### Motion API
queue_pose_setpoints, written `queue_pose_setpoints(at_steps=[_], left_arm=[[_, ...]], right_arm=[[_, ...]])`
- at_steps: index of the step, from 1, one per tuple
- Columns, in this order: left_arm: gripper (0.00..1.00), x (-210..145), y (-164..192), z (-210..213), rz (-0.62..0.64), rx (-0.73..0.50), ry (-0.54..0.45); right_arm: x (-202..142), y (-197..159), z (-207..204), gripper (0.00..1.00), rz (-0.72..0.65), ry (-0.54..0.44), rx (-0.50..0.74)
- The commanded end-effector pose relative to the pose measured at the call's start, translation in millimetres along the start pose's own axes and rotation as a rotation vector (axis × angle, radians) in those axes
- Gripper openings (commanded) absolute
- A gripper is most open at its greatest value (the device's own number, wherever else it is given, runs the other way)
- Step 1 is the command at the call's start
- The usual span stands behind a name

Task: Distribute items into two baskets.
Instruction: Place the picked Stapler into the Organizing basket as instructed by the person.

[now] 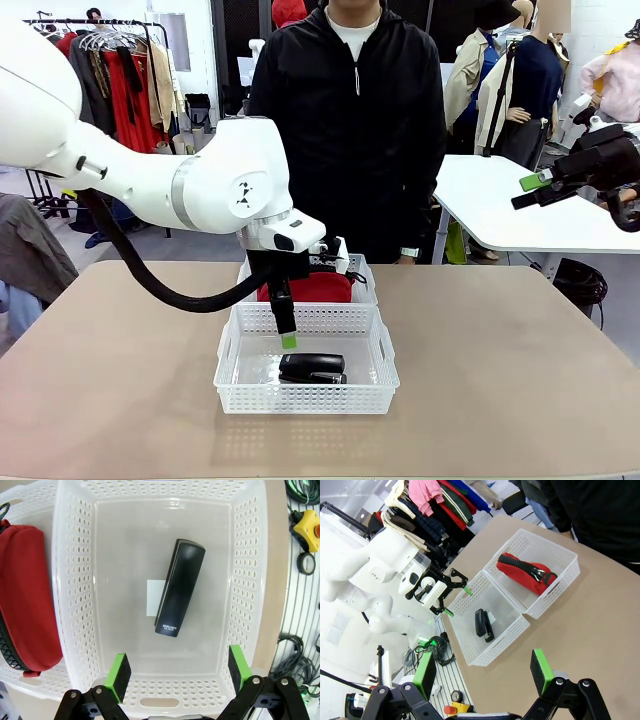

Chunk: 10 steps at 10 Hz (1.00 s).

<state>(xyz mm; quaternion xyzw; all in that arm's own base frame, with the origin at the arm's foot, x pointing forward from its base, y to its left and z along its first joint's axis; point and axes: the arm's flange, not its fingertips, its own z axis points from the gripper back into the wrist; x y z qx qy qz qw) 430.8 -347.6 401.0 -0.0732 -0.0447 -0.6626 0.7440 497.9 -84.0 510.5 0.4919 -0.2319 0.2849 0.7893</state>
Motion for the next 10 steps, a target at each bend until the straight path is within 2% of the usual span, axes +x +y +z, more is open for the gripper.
queue_pose_setpoints(at_steps=[1, 3, 4, 5, 7, 10], left_arm=[[1.0, -8.0, 14.3, 16.5, 0.075, -0.01, -0.025], [1.0, -26.6, 38.0, 54.2, 0.152, -0.042, -0.088], [1.0, -41.5, 53.1, 75.5, 0.229, -0.03, -0.138], [1.0, -70.5, 75.0, 100.1, 0.306, -0.081, -0.208], [1.0, -127.1, 96.8, 135.6, 0.402, -0.135, -0.338], [1.0, -224.5, 120.6, 161.9, 0.586, -0.11, -0.511]], right_arm=[[0.3, 1.8, 0.5, 1.0, 0.001, -0.001, 0.0], [0.3, 1.8, 0.5, 1.0, 0.001, -0.001, 0.0], [0.3, 1.8, 0.5, 1.0, 0.001, -0.001, 0.0], [0.3, 1.8, 0.5, 1.0, 0.001, -0.001, 0.0], [0.3, 1.8, 0.5, 1.0, 0.001, -0.001, 0.0], [0.3, 1.8, 0.5, 1.0, 0.001, -0.001, 0.0]])
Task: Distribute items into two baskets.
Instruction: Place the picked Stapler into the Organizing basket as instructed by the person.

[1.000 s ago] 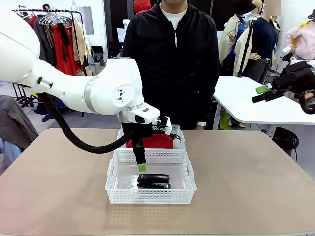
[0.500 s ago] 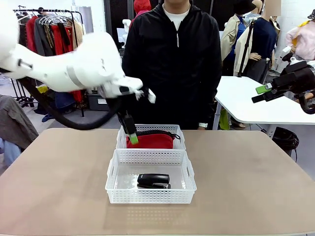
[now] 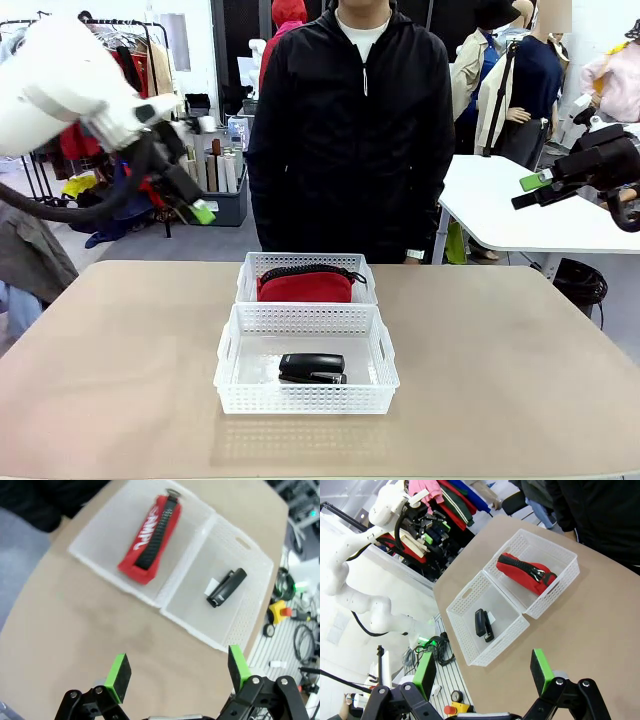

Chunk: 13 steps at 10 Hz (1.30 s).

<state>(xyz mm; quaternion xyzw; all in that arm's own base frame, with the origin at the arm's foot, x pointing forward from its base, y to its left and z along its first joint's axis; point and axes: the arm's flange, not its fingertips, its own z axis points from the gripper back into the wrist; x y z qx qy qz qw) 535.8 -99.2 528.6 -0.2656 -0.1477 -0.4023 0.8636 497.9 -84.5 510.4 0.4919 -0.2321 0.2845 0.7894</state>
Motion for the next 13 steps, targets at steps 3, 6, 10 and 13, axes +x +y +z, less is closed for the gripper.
queue_pose_setpoints(at_steps=[3, 6, 10, 13], left_arm=[[1.0, -74.2, 33.0, 36.8, 0.042, -0.015, -0.267], [1.0, -127.7, 37.3, 76.1, 0.029, -0.024, -0.408], [1.0, -143.0, 47.5, 92.3, 0.048, -0.056, -0.434], [1.0, -148.4, 52.0, 97.1, 0.039, -0.067, -0.466]], right_arm=[[0.4, 2.0, 0.1, 1.0, 0.002, 0.0, 0.0], [0.4, 2.0, 0.1, 1.0, 0.002, 0.0, 0.0], [0.4, 2.0, 0.1, 1.0, 0.002, 0.0, 0.0], [-8.7, 1.6, 4.0, 1.0, -0.01, -0.023, -0.003]])
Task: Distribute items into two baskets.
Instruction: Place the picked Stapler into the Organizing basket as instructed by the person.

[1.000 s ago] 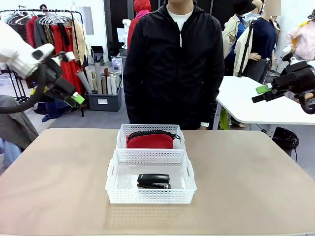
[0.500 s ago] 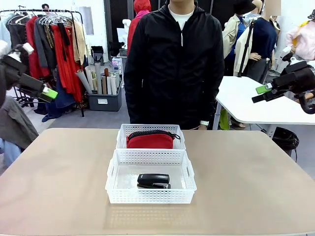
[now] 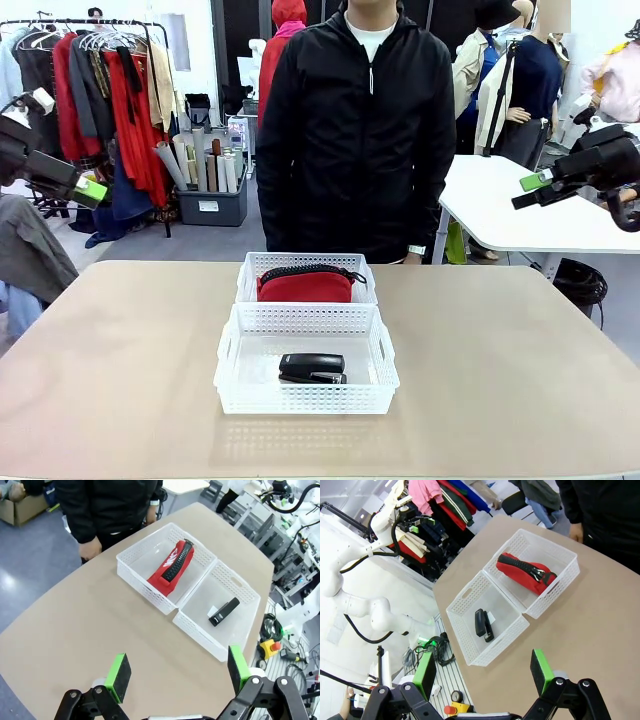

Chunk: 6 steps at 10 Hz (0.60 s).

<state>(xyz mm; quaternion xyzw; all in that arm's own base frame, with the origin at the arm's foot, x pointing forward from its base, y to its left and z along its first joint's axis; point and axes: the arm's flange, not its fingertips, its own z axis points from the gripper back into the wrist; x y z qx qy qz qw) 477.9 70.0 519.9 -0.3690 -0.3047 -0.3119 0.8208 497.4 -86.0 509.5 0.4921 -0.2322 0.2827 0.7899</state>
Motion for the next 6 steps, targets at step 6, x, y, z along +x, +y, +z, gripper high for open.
queue_pose_setpoints(at_steps=[6], left_arm=[[1.0, -12.4, 7.0, 8.1, -0.051, -0.033, -0.08]], right_arm=[[-22.3, -2.5, 9.6, 1.0, -0.039, -0.032, -0.001]])
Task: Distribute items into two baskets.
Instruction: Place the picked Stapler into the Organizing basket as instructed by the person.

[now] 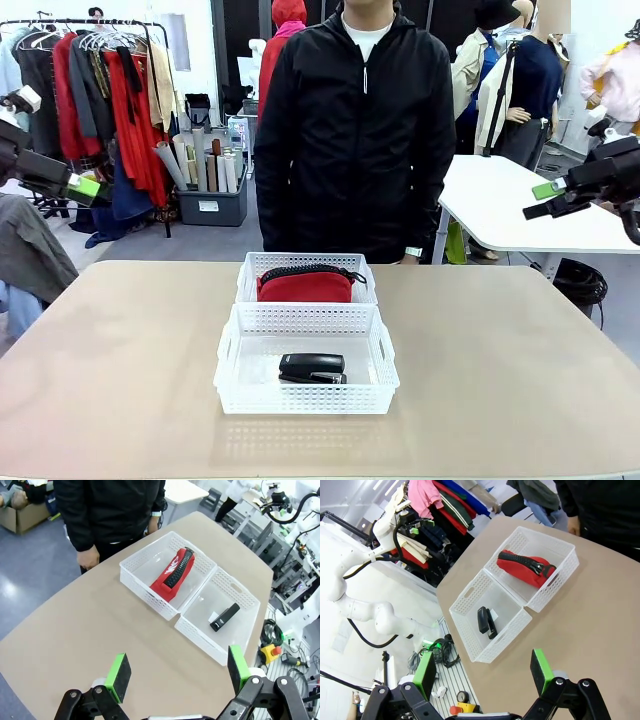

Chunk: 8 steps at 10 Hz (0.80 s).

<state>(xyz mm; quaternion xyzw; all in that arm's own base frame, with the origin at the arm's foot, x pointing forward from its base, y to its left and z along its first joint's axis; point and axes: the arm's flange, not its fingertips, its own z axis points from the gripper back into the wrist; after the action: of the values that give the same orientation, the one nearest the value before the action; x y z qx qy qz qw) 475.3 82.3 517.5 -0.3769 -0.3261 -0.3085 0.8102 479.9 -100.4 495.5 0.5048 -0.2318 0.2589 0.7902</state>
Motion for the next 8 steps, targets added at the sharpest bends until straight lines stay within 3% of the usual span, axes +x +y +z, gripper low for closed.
queue_pose_setpoints(at_steps=[1, 8], left_arm=[[1.0, 1.2, -0.6, 0.8, 0.01, 0.003, 0.0], [1.0, 1.2, -0.6, 0.8, 0.01, 0.003, 0.0]], right_arm=[[2.7, 0.0, 0.6, 1.0, 0.005, -0.003, -0.01], [2.7, 0.0, 0.6, 1.0, 0.005, -0.003, -0.01]])
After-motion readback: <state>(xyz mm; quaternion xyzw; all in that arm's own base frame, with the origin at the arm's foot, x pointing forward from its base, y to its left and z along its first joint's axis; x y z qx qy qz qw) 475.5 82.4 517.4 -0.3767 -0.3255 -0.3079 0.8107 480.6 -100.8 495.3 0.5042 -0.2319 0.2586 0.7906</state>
